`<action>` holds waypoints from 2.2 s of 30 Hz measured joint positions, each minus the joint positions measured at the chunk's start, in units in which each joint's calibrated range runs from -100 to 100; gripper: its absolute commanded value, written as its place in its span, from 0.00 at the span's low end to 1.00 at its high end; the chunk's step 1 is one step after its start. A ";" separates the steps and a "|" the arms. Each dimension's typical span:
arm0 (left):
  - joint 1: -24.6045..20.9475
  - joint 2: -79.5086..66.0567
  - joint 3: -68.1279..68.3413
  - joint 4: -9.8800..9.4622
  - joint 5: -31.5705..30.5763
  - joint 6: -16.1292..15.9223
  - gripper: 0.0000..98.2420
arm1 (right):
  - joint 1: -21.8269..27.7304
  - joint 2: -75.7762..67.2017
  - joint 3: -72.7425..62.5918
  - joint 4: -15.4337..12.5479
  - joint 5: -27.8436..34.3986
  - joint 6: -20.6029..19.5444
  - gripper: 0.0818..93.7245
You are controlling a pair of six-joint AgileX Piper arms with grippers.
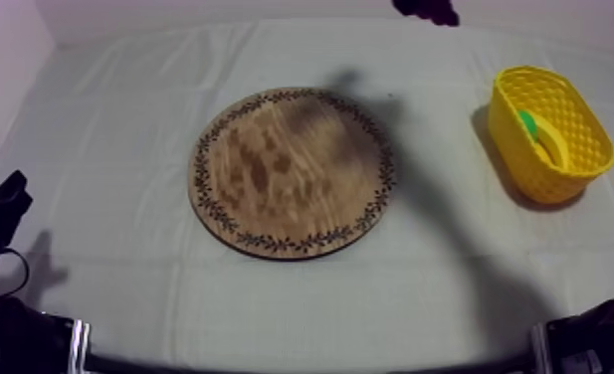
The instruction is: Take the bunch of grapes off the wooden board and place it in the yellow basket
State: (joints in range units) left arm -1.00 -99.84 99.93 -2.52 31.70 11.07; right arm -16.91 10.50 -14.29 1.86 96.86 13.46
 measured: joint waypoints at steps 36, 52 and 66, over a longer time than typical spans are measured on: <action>0.00 0.00 0.00 0.00 0.00 0.00 0.00 | 21.64 -2.87 29.68 4.49 -6.93 6.15 0.40; 0.00 0.00 0.00 0.00 0.00 0.00 0.00 | 23.65 7.41 33.36 5.36 -12.54 6.82 0.86; 0.00 0.00 0.00 0.00 -0.04 0.00 0.00 | 23.87 -1.40 35.42 4.83 -14.47 7.98 0.58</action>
State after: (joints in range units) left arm -1.00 -99.84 99.93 -2.52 31.67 11.07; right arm 6.96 9.10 21.13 6.70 82.40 21.44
